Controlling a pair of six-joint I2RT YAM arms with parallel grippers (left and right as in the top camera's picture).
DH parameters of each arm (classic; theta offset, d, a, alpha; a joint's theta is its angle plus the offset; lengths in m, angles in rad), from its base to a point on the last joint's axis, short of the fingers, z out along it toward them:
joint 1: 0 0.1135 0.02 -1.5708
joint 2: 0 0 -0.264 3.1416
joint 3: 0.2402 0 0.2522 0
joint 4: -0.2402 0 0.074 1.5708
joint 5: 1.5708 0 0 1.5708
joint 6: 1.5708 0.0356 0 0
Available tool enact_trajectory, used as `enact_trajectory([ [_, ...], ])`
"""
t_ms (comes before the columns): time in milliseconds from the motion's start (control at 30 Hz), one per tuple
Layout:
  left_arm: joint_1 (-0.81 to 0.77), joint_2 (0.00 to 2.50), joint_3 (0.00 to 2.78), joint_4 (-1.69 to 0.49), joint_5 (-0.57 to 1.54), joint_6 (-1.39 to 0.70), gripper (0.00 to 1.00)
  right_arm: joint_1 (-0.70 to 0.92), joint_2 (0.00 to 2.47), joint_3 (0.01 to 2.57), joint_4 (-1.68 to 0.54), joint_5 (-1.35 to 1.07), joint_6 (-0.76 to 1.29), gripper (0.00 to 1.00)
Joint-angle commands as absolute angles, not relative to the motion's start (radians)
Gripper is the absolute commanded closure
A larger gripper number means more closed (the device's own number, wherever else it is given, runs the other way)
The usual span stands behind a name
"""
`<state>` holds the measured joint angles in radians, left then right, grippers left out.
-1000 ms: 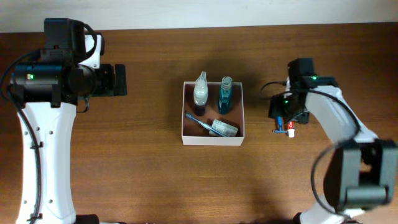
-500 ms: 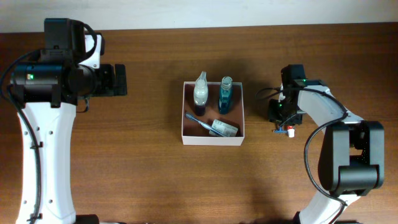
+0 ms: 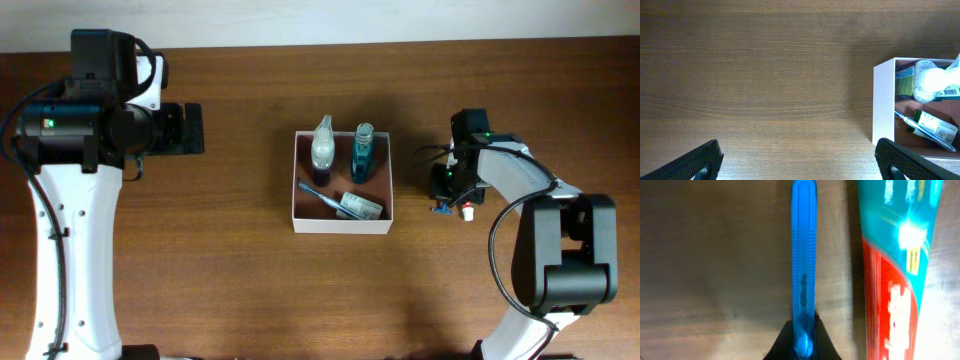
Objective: Pack container
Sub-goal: 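Grasp the blue razor with the right gripper and place it in box, then grasp the Colgate toothpaste tube and lower it into the box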
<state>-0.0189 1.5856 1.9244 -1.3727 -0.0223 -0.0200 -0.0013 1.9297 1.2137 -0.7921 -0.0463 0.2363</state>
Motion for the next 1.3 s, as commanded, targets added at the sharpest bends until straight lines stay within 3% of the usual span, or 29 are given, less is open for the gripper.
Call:
enact_trajectory([
  [0,-0.017,1.578,1.935,-1.37,-0.015,-0.027,0.0,0.003,1.888,1.254,-0.875,-0.048,0.241,0.96],
  [167,-0.017,1.578,1.935,-1.37,-0.015,-0.027,0.0,0.136,1.659,1.393,-1.096,-0.064,0.175,0.96],
  [333,-0.017,1.578,1.935,-1.37,-0.015,-0.027,0.0,0.423,1.502,1.412,-1.183,-0.077,-0.056,0.96],
  [433,-0.017,1.578,1.935,-1.37,-0.015,-0.027,0.0,0.593,1.52,1.404,-1.158,-0.084,-0.343,0.96],
  [567,-0.017,1.578,1.935,-1.37,-0.015,-0.027,0.0,0.64,1.6,1.395,-1.058,-0.038,-0.496,0.96],
  [733,-0.017,1.578,1.935,-1.37,-0.015,-0.027,0.0,0.58,1.707,1.395,-0.899,0.042,-0.501,0.96],
  [767,-0.017,1.578,1.935,-1.37,-0.015,-0.027,0.0,0.566,1.708,1.395,-0.899,0.039,-0.501,0.93],
  [800,-0.017,1.578,1.935,-1.37,-0.015,-0.027,0.0,0.561,1.707,1.395,-0.901,0.038,-0.499,0.79],
  [833,-0.017,1.578,1.935,-1.37,-0.015,-0.027,0.0,0.56,1.697,1.396,-0.908,0.038,-0.489,0.54],
  [967,-0.017,1.578,1.935,-1.37,-0.015,-0.027,0.0,0.556,1.607,1.404,-0.939,0.039,-0.425,0.44],
  [1033,-0.017,1.578,1.935,-1.37,-0.015,-0.027,0.0,0.54,1.572,1.404,-0.938,0.042,-0.368,0.29],
  [1100,-0.017,1.578,1.935,-1.37,-0.015,-0.027,0.0,0.496,1.545,1.404,-0.939,0.042,-0.273,0.27],
  [1167,-0.017,1.578,1.935,-1.37,-0.015,-0.027,0.0,0.382,1.536,1.404,-0.942,0.037,-0.101,0.2],
  [1267,-0.017,1.578,1.935,-1.37,-0.015,-0.027,0.0,0.199,1.559,1.403,-0.96,0.034,0.102,0.19],
])
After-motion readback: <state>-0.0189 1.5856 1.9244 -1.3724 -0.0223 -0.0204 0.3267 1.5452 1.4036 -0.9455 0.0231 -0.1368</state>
